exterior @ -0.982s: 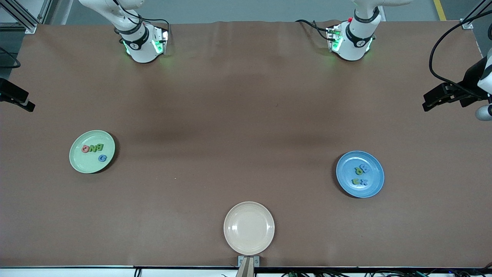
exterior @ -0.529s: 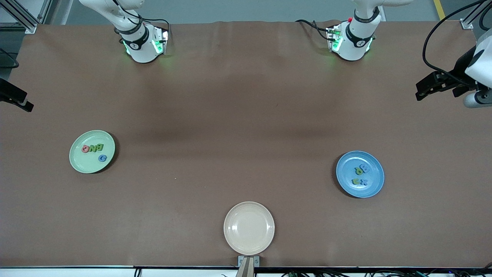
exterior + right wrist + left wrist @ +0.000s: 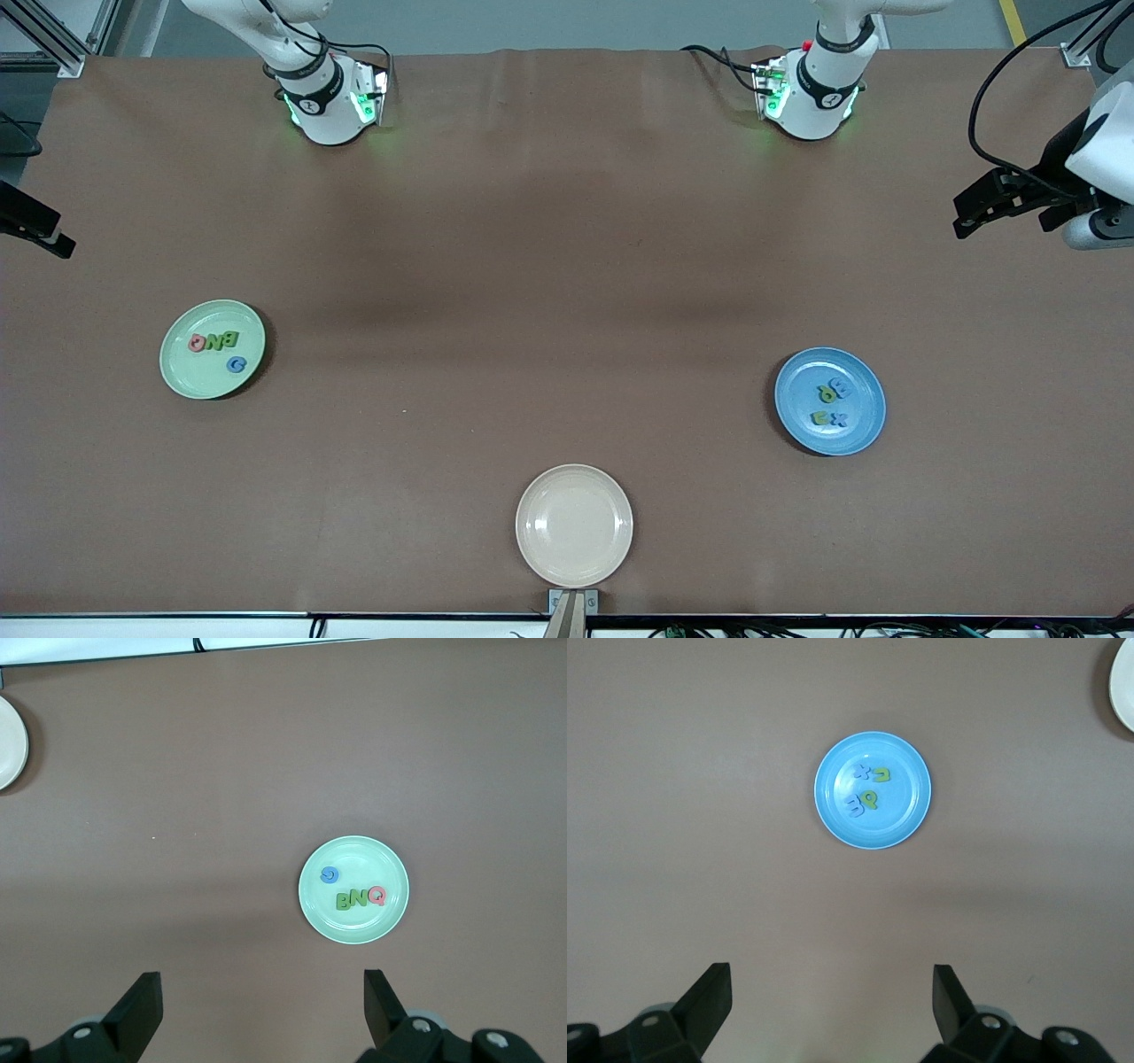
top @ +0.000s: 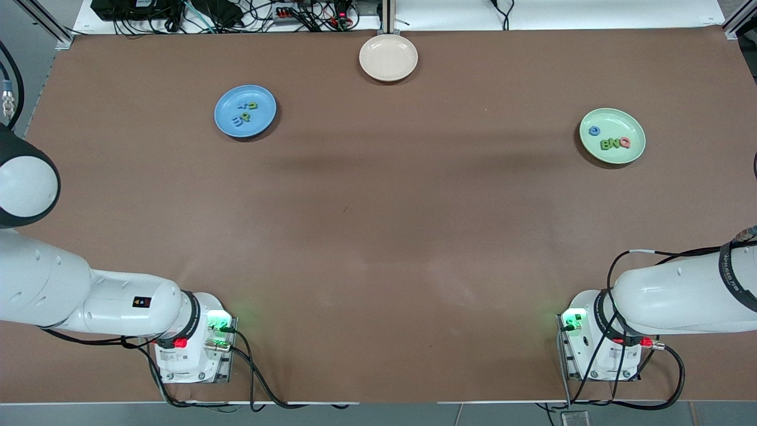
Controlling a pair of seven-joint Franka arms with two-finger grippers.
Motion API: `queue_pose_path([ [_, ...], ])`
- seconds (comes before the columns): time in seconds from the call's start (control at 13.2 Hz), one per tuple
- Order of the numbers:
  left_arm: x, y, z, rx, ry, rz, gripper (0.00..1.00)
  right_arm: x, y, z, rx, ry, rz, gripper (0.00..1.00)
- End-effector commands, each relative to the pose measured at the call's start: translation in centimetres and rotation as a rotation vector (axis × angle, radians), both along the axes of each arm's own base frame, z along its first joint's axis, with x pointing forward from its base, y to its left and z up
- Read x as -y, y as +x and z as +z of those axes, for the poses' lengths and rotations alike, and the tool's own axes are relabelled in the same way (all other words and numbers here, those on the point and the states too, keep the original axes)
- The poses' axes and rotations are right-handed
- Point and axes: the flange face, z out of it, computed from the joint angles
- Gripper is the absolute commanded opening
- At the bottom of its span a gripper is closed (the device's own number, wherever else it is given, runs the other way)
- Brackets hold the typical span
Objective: Sort upper and lower case letters into plates
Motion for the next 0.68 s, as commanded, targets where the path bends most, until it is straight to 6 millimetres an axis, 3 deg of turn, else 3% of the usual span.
queue_pose_path([
  [0.0, 0.1, -0.6, -0.5, -0.003, -0.015, -0.016, 1.0, 0.3, -0.1, 0.5, 0.007, -0.015, -0.013, 1.0],
  [0.6, 0.6, -3.9, -0.8, 0.007, -0.042, -0.022, 1.0, 0.8, -0.9, 0.8, 0.007, -0.013, -0.05, 1.0],
])
